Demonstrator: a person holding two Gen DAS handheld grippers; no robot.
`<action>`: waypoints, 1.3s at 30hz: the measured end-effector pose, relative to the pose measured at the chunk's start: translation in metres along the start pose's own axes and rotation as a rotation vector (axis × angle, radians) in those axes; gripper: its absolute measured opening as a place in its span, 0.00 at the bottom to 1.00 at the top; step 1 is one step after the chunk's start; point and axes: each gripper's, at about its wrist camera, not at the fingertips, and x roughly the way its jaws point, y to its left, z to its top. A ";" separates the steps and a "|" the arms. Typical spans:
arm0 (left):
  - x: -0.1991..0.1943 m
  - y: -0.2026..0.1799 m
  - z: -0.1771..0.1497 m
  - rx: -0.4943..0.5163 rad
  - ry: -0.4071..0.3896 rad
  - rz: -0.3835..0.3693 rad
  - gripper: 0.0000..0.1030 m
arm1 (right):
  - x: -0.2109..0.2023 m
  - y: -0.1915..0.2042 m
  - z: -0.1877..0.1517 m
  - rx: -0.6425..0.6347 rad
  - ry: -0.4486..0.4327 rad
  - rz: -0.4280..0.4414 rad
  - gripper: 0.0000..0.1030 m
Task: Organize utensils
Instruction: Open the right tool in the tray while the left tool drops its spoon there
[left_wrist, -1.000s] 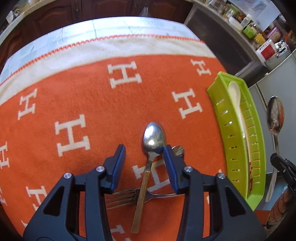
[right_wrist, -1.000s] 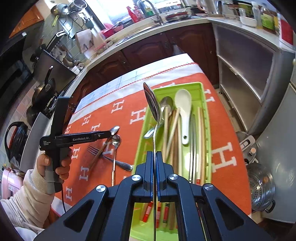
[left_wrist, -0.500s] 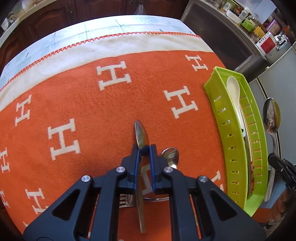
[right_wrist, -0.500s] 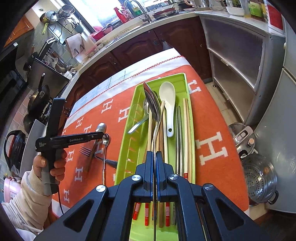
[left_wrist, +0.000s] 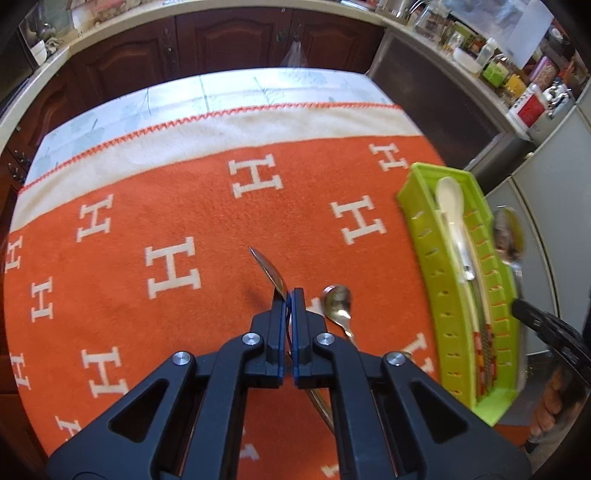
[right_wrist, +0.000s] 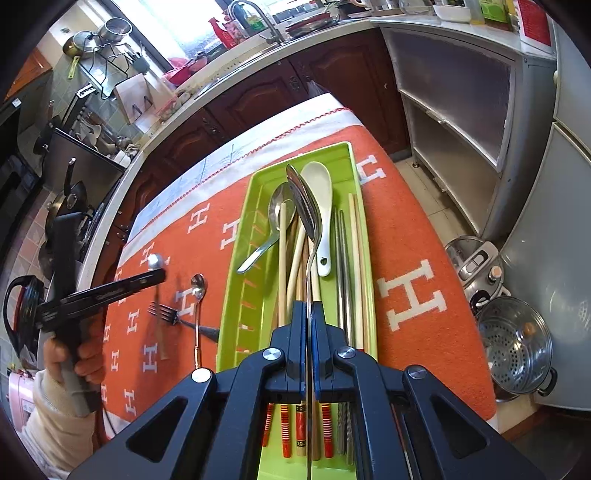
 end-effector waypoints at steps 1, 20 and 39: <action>-0.007 -0.004 -0.001 0.006 -0.008 -0.009 0.00 | 0.001 -0.001 0.000 0.005 0.002 -0.003 0.02; -0.015 -0.155 0.021 0.239 0.012 -0.156 0.00 | 0.023 -0.001 0.016 0.021 0.001 -0.048 0.02; 0.034 -0.186 0.005 0.316 0.085 -0.083 0.01 | 0.068 0.001 0.038 0.036 0.007 -0.034 0.25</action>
